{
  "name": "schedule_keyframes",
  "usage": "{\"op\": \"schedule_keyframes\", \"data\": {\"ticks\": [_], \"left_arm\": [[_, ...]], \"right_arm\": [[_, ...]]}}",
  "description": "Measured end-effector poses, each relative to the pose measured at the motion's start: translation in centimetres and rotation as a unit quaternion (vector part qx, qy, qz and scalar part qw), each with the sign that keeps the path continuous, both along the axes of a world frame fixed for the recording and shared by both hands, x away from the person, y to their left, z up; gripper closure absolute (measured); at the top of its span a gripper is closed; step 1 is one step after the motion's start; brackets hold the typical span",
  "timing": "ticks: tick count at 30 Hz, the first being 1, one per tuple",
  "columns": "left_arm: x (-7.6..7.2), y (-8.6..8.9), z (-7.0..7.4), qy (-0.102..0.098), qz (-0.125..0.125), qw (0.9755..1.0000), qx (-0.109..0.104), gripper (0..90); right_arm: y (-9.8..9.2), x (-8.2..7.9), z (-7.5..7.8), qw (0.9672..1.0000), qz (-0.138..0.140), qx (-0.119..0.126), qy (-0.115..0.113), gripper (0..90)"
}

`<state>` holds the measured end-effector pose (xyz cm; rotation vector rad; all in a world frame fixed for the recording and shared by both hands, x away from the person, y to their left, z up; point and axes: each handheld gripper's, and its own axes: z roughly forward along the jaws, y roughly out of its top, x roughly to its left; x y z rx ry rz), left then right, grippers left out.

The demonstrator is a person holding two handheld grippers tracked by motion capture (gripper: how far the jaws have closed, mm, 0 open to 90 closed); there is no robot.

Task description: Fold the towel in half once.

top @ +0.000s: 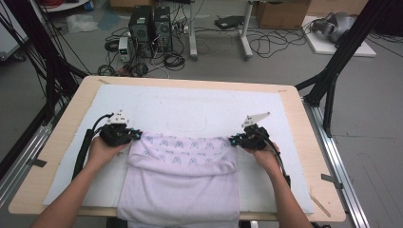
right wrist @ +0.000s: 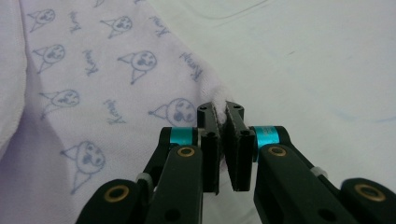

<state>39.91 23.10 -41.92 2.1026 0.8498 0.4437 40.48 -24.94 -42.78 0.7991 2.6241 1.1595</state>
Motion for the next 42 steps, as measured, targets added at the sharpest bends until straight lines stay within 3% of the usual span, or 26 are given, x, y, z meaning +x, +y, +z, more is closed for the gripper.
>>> {"op": "schedule_keyframes", "data": {"ticks": [2,5,7,11,13,14,15,16,20,21,24,30,36,39,40,42], "left_arm": [[1.9,0.2,0.9,-0.006,0.017,0.9997,-0.017,85.8],[4.6,0.0,2.8,-0.01,0.032,0.9992,-0.023,85.8],[6.0,-0.3,4.5,-0.021,0.036,0.999,-0.015,85.8],[7.9,-0.4,7.5,-0.042,0.046,0.9978,-0.021,85.7],[8.2,-0.5,7.5,-0.047,0.044,0.9977,-0.021,84.2],[8.2,-0.5,7.1,-0.04,0.05,0.9979,-0.013,78.5],[8.2,-0.5,6.6,-0.029,0.057,0.9979,-0.006,66.4],[8.1,-0.4,6.2,-0.024,0.055,0.9981,-0.007,62.0],[6.5,0.5,4.0,-0.007,0.039,0.999,-0.019,59.3],[6.0,0.7,3.7,-0.001,0.029,0.9993,-0.025,59.2],[4.5,0.8,2.8,-0.002,0.0,0.9991,-0.041,59.2],[1.5,0.5,1.1,0.006,-0.076,0.9959,-0.049,60.3],[0.1,0.9,-0.8,0.021,-0.102,0.9931,-0.053,60.9],[-0.2,0.9,-1.6,0.032,-0.115,0.9916,-0.049,61.9],[-0.2,0.9,-1.9,0.034,-0.118,0.9912,-0.05,62.1],[-0.1,0.7,-2.3,0.044,-0.122,0.9905,-0.047,63.2]], "right_arm": [[-0.4,1.7,0.4,0.9997,-0.023,0.002,-0.008,86.0],[-1.0,4.5,1.7,0.9987,-0.046,0.022,-0.003,86.1],[-1.0,6.1,3.1,0.9984,-0.048,0.026,-0.014,86.1],[-1.0,8.4,7.2,0.9967,-0.064,0.029,-0.04,86.1],[-1.0,9.0,8.3,0.9965,-0.066,0.026,-0.044,84.0],[-1.0,9.1,8.2,0.9959,-0.071,0.023,-0.05,75.6],[-1.1,9.2,7.7,0.9955,-0.078,0.027,-0.046,67.1],[-1.3,9.2,7.1,0.9956,-0.083,0.03,-0.034,62.5],[-1.5,8.1,4.9,0.9971,-0.074,0.017,-0.009,55.2],[-1.4,7.7,4.5,0.9974,-0.069,0.008,0.017,53.3],[-1.2,5.5,3.9,0.9984,-0.052,0.013,-0.021,56.5],[-1.0,2.4,2.2,0.999,-0.014,0.036,-0.022,56.4],[-1.0,0.2,-0.3,0.9994,0.005,0.03,-0.015,56.5],[-1.0,-0.4,-1.2,0.9992,0.015,0.036,-0.014,56.3],[-0.8,-0.3,-1.5,0.9995,0.018,0.026,-0.002,56.2],[-0.6,-0.3,-1.7,0.9996,0.018,0.022,-0.002,57.6]]}}
